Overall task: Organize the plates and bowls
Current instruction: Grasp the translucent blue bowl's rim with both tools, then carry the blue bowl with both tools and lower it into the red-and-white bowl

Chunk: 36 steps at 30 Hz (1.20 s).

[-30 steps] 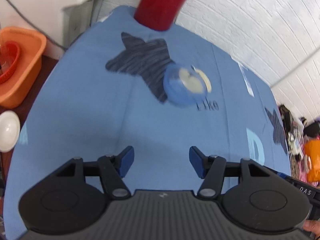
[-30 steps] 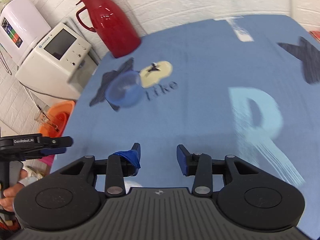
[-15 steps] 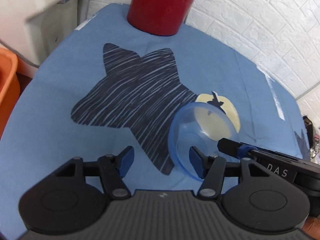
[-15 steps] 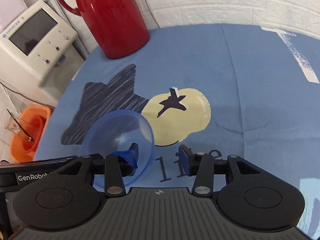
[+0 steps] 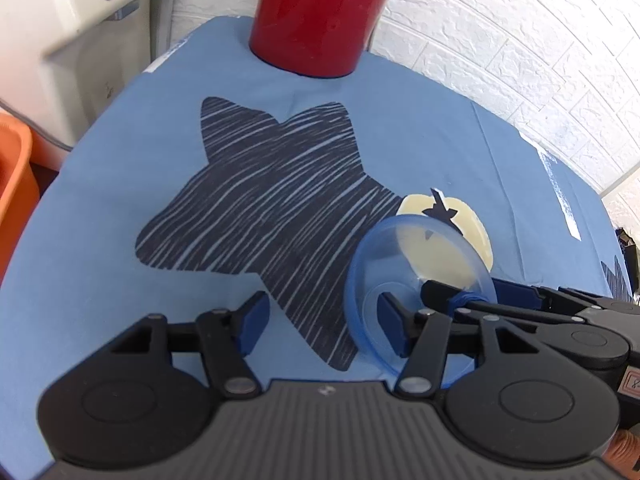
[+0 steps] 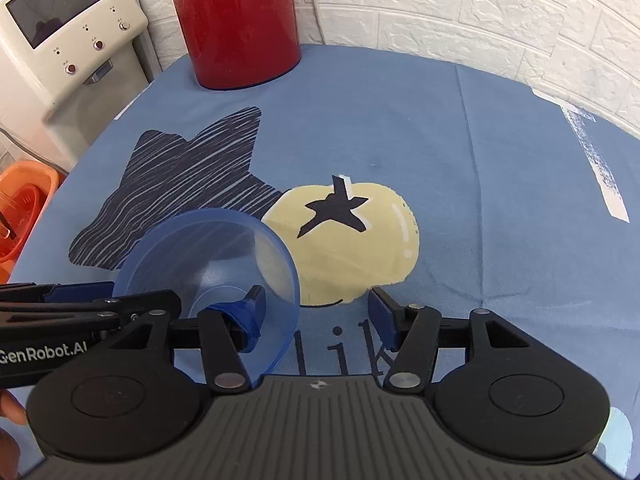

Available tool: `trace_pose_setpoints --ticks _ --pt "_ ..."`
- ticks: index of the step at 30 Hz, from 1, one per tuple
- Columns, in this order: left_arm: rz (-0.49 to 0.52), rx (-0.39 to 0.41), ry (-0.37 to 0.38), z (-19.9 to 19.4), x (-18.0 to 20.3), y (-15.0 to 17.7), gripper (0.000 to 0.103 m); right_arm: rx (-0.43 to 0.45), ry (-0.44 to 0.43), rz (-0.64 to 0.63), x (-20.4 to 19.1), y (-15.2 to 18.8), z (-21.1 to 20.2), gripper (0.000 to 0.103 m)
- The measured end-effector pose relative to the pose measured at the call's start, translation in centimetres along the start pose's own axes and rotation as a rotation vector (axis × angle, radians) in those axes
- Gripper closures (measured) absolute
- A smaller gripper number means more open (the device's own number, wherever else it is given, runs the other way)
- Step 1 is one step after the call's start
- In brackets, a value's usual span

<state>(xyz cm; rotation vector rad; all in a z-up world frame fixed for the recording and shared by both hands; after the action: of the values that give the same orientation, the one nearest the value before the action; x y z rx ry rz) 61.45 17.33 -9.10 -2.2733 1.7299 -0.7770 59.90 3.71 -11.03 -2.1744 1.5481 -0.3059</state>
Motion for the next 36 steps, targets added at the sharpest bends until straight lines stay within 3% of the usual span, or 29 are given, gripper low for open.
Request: trace_pose_setpoints --ticks 2,4,6,8,13,14,26,30,36 --pt "0.004 0.0 -0.01 -0.1 -0.1 0.1 0.05 -0.034 0.007 -0.002 -0.1 0.2 -0.1 0.06" --pt "-0.001 -0.002 -0.018 -0.2 -0.2 0.2 0.062 -0.017 -0.065 0.009 -0.6 -0.1 -0.3 0.067" --pt "0.002 -0.013 -0.012 -0.3 -0.3 0.2 0.068 0.013 -0.13 0.043 -0.6 0.1 -0.7 0.069" --pt "0.004 -0.031 0.015 -0.4 -0.2 0.4 0.092 0.028 -0.15 0.063 -0.6 0.3 -0.9 0.072" --pt "-0.029 -0.048 0.057 -0.7 -0.1 0.8 0.097 0.006 -0.213 0.087 -1.4 1.5 -1.1 0.08" --pt "-0.043 -0.065 0.085 -0.8 0.1 1.0 0.103 -0.003 -0.245 0.106 -1.7 1.8 -1.3 0.083" --pt "0.014 -0.05 0.137 -6.5 3.5 4.3 0.103 0.013 -0.185 0.078 -1.8 4.4 -6.4 0.082" --pt "0.031 -0.077 0.18 -8.7 5.4 7.3 0.103 0.007 -0.166 0.076 -0.6 6.7 -9.2 0.08" --pt "0.105 -0.105 0.239 -13.2 9.6 14.6 0.103 -0.014 -0.132 0.065 1.6 13.5 -15.3 0.078"
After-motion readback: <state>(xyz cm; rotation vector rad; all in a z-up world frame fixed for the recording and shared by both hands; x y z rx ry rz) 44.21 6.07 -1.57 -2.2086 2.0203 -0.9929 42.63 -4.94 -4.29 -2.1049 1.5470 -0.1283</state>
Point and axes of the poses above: each gripper's, at about its wrist camera, not at the fingertips, and z roughly the way its jaws point, x to its right, y to its underside, the point moved 7 cm from there along z, roughly the way its jaws point, and after that the axes turned 3 degrees about -x, right-handed, at the moved point
